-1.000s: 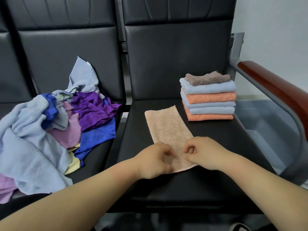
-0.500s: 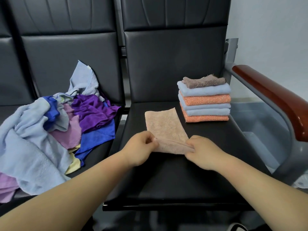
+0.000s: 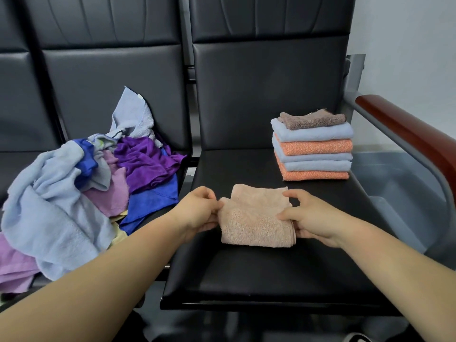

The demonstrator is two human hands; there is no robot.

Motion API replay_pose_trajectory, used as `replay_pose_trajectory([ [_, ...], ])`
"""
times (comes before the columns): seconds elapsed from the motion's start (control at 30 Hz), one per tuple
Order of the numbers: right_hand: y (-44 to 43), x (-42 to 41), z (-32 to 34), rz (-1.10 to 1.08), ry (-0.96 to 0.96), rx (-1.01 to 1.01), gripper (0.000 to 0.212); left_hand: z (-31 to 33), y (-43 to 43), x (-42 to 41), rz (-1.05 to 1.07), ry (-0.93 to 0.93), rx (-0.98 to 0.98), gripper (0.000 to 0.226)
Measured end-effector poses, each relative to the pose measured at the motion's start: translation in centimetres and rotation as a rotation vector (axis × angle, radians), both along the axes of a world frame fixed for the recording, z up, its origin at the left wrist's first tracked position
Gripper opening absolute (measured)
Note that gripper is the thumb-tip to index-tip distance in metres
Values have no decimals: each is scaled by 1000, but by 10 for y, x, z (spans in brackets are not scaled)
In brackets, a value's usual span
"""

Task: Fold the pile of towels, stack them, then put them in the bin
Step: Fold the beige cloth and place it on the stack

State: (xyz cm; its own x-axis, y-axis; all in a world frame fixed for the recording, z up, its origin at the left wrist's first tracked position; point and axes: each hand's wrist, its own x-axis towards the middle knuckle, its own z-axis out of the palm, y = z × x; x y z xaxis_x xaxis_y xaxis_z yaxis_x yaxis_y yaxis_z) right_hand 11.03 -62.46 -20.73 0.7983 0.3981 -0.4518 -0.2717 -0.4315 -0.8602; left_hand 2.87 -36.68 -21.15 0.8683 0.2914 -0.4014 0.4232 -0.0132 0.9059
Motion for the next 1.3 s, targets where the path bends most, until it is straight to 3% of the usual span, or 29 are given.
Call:
replay_pose_trajectory([
  [0.27,5,1,0,-36,-507,-206,16,-4,-6,21,-62,-163,79,27],
  [0.43,9,12,-6,-116,-498,-218,31,-12,-8,34,-257,-157,527,64],
  [0.5,11,18,-10,-130,-505,-244,32,-16,-11,37,-304,-168,600,70],
  [0.63,17,28,-21,-139,-508,-349,31,-23,-18,44,-364,-185,766,52],
  [0.77,20,34,-19,-139,-458,-471,34,-28,-23,51,-216,-85,836,34],
  [0.87,17,38,-8,20,-352,-721,54,-27,-23,53,-159,70,878,20],
  [0.93,16,36,-2,107,-288,-781,49,-28,-21,56,-189,119,885,14],
  [1.07,21,29,-3,167,-272,-710,20,-27,-20,60,-166,120,727,11],
  [1.17,17,32,-2,82,-266,-473,9,-16,-18,57,-48,32,507,10],
  [1.3,6,42,28,-31,-402,-166,15,22,-20,70,-4,-135,445,14],
])
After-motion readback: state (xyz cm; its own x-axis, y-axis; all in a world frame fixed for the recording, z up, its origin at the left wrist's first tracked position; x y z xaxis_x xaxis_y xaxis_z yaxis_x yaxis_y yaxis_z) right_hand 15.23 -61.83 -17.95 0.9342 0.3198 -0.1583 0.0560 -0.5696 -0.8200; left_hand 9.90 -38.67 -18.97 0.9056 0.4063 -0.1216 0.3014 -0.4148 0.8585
